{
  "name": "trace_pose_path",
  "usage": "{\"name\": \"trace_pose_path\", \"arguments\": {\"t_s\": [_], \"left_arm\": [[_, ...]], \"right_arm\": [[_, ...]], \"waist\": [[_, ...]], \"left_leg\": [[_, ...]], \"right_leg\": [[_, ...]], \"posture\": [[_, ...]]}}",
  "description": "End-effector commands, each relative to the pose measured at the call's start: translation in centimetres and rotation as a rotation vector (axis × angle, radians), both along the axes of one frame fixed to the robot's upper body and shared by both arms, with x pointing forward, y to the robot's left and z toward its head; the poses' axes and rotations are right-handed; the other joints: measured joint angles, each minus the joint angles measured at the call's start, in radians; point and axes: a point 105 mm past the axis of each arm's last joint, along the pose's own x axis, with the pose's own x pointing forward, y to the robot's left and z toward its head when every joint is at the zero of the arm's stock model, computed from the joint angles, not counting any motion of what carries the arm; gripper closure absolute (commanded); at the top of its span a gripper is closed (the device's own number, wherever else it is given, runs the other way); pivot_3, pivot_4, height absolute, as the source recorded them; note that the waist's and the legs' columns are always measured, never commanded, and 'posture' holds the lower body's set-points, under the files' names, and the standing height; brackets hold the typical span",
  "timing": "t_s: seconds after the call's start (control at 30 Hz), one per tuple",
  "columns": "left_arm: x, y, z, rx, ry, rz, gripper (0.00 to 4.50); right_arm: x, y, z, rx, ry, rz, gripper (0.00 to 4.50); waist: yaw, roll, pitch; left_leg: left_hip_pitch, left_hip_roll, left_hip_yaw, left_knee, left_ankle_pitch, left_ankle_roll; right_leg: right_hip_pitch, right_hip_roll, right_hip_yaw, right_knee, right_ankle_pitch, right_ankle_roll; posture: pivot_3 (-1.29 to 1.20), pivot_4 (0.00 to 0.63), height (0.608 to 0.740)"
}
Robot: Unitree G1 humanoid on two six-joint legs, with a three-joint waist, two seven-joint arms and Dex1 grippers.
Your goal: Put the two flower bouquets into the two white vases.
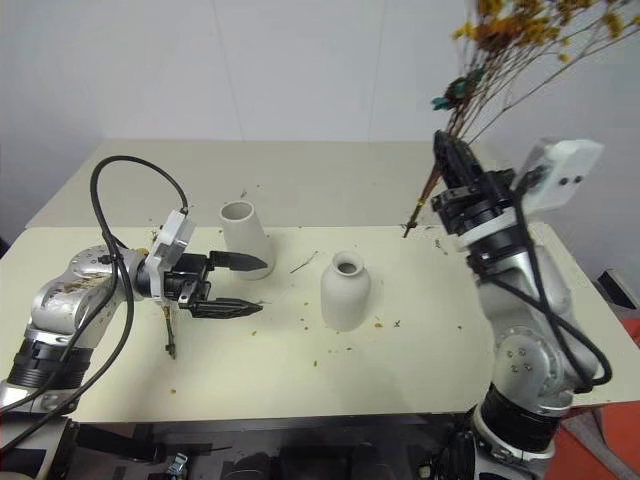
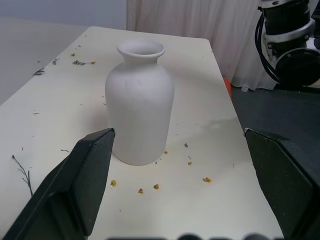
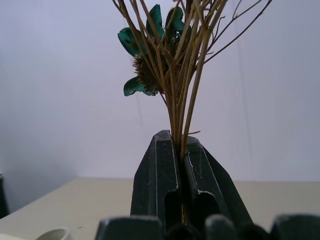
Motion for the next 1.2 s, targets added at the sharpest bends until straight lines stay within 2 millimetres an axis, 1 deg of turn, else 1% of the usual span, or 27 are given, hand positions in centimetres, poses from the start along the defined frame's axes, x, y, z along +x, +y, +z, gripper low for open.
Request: {"name": "trace_pose_path", "arguments": {"t_s": [0.03,0.27,0.47,0.63,0.73,0.83,0.97,1.2], "left_arm": [[-0.2,0.4,1.2,-0.014,-0.054,0.011,0.0],[-0.4,0.7,1.2,-0.003,-0.062,0.026,0.0],[-0.3,0.6,1.5,-0.012,-0.066,0.033,0.0],[-0.4,0.6,1.5,-0.014,-0.067,0.039,0.0],[-0.4,0.6,1.3,-0.009,-0.064,0.039,0.0],[-0.4,0.4,1.3,-0.007,-0.064,0.034,0.0],[-0.3,0.4,1.4,-0.008,-0.065,0.034,0.0],[-0.4,0.4,1.2,-0.006,-0.065,0.03,0.0]], "right_arm": [[-1.2,1.6,0.9,-0.004,-0.086,0.021,4.47],[-1.1,2.8,0.5,0.031,-0.085,0.076,4.47],[-1.3,4.1,0.0,0.025,-0.07,0.12,4.47],[-1.5,5.1,-0.9,0.022,-0.043,0.162,4.47],[-1.6,5.4,-1.7,0.013,-0.03,0.173,4.47],[-0.9,5.1,-2.7,0.002,-0.01,0.157,4.47],[-0.5,5.1,-3.3,0.004,0.003,0.155,4.47],[0.0,5.9,-4.2,-0.008,-0.008,0.153,4.47]], "waist": [[0.0,0.0,0.0],[0.0,0.0,0.0],[0.0,0.0,0.0],[0.0,0.0,0.0],[0.0,0.0,0.0],[0.0,0.0,0.0],[0.0,0.0,0.0],[-0.001,0.0,0.0]], "left_leg": [[0.0,0.0,0.0,0.0,0.0,0.0],[0.0,0.0,0.0,0.0,0.0,0.0],[0.0,0.0,0.0,0.0,0.0,0.0],[0.0,0.0,0.0,0.0,0.0,0.0],[-0.001,0.0,0.0,0.0,0.0,0.0],[-0.001,0.0,0.0,0.0,0.0,0.0],[0.0,0.0,0.0,0.0,0.0,0.0],[0.0,0.0,0.0,0.0,0.0,0.0]], "right_leg": [[0.0,0.0,0.0,0.0,0.0,0.0],[0.0,0.0,0.0,-0.001,0.0,0.0],[0.0,0.0,0.0,0.0,0.0,0.0],[0.0,0.0,0.0,0.0,0.0,0.0],[0.0,0.0,0.0,0.0,0.0,0.0],[0.0,0.0,0.0,-0.001,0.0,0.0],[0.0,0.0,0.0,0.0,-0.001,0.0],[0.0,0.0,0.0,0.0,-0.001,0.0]], "posture": [[0.0,0.15,0.74],[0.0,0.15,0.74],[0.0,0.15,0.74],[0.0,0.15,0.74],[0.0,0.15,0.74],[0.0,0.15,0.74],[0.0,0.15,0.74],[0.0,0.15,0.74]]}}
